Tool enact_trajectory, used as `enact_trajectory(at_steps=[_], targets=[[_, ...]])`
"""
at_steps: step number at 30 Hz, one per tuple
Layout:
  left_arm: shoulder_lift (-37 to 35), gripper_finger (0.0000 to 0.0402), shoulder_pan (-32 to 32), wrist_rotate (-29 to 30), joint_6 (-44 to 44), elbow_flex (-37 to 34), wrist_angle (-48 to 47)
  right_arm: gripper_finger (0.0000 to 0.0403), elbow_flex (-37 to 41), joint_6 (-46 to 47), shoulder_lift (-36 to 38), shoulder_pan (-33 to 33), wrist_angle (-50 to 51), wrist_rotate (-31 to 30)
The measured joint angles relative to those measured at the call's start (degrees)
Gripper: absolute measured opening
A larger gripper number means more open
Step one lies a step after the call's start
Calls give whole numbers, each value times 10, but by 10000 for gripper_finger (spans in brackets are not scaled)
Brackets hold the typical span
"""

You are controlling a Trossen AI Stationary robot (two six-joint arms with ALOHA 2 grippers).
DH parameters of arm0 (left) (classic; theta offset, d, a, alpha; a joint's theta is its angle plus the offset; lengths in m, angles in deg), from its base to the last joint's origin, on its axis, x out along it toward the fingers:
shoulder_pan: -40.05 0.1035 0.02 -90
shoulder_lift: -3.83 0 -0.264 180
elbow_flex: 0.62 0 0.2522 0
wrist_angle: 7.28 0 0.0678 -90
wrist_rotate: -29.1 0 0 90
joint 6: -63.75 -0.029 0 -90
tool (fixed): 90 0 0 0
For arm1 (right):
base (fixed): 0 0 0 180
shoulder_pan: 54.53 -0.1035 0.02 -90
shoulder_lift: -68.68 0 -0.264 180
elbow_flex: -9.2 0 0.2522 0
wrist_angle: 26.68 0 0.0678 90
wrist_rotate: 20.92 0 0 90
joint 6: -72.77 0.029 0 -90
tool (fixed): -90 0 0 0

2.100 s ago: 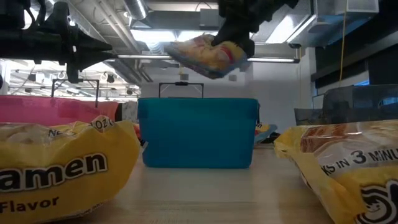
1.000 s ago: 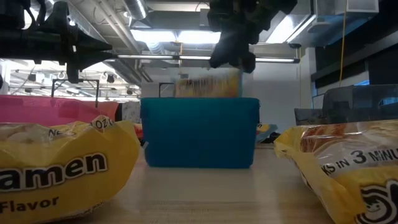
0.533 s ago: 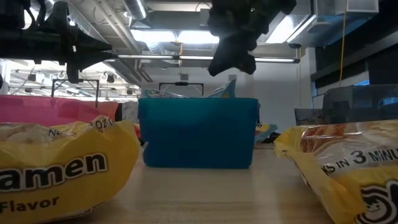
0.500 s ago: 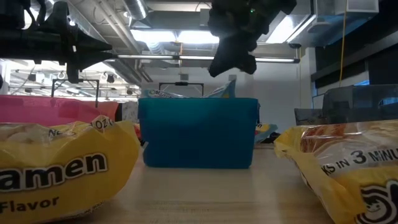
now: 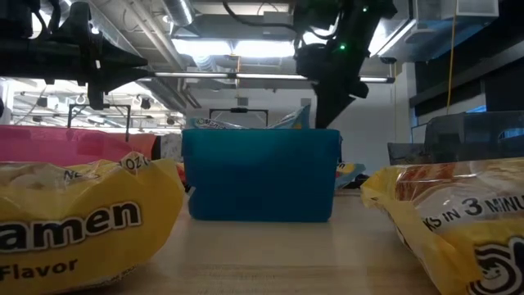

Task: Sort Maruchan noodles
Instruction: Put the blue noodle pack into the blue bin

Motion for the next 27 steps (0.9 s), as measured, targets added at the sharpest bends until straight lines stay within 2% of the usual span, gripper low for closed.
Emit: enact_trajectory(at_steps=[8, 14, 19, 24, 27], targets=[[0, 102, 0, 0, 1, 0, 0, 164, 0, 1, 0, 30, -2, -74], [0, 102, 0, 0, 1, 0, 0, 213, 11, 89, 0, 62, 5, -30], [0, 102, 0, 0, 1, 0, 0, 229, 60, 174, 0, 98, -7, 49], [0, 102, 0, 0, 1, 0, 0, 225, 104, 203, 0, 119, -78, 96], [0, 102, 0, 0, 1, 0, 0, 220, 112, 207, 0, 121, -111, 96]])
